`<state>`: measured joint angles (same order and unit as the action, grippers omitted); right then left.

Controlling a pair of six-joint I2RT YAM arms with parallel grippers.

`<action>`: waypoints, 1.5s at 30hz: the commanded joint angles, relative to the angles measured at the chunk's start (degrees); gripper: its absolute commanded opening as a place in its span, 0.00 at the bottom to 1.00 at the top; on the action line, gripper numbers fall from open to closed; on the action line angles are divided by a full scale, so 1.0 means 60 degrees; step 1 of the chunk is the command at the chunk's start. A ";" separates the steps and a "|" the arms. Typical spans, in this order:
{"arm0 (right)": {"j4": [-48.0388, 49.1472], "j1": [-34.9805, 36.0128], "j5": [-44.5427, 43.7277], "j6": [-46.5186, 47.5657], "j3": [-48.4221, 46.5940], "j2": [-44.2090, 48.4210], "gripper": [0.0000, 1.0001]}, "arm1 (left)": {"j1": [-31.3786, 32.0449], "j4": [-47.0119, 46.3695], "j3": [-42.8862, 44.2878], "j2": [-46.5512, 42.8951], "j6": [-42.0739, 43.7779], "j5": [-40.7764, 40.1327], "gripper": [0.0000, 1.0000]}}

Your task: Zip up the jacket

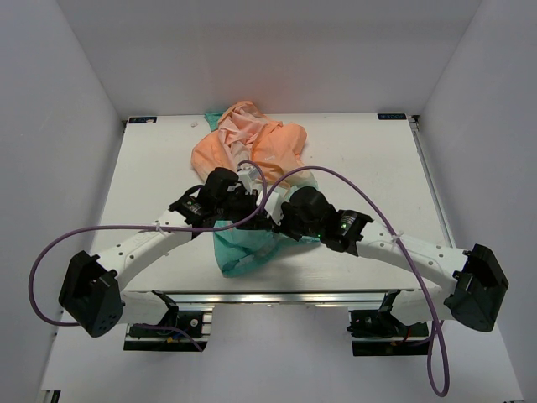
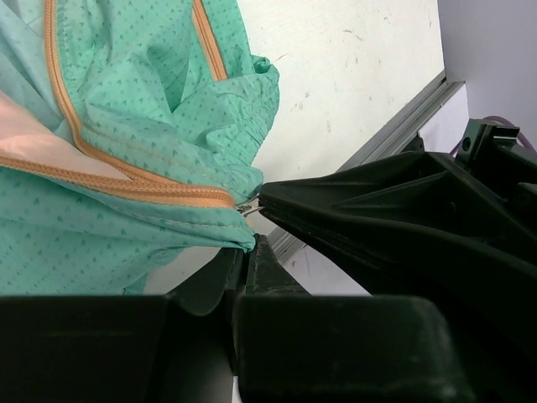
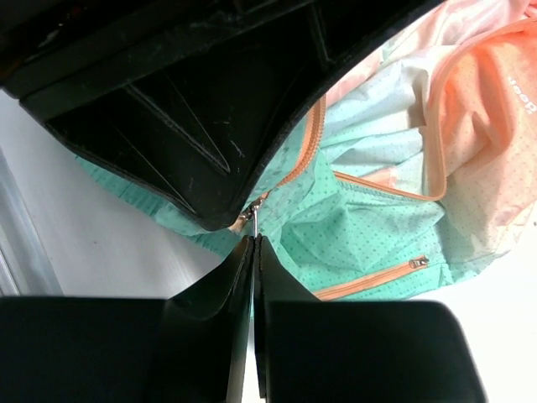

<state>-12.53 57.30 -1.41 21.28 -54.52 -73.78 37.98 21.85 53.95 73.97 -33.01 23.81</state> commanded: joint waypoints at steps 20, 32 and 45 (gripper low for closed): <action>0.0390 0.0045 0.0499 -0.0177 -0.0346 -0.0448 0.00 | 0.0013 -0.0067 -0.0013 -0.0435 0.0302 0.0557 0.00; 0.2880 0.0045 -0.3514 0.0188 0.0049 -0.0213 0.00 | -0.0001 0.0914 -0.0510 -0.0669 0.0200 0.0557 0.00; 0.3659 0.0016 -0.2968 0.0775 -0.0391 -0.0976 0.00 | 0.0013 0.1485 -0.1317 -0.0889 -0.0064 0.0544 0.00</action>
<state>1.69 60.77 -13.21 20.82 -53.45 -81.36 35.79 18.61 48.12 70.81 -33.06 18.55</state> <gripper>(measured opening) 0.011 0.112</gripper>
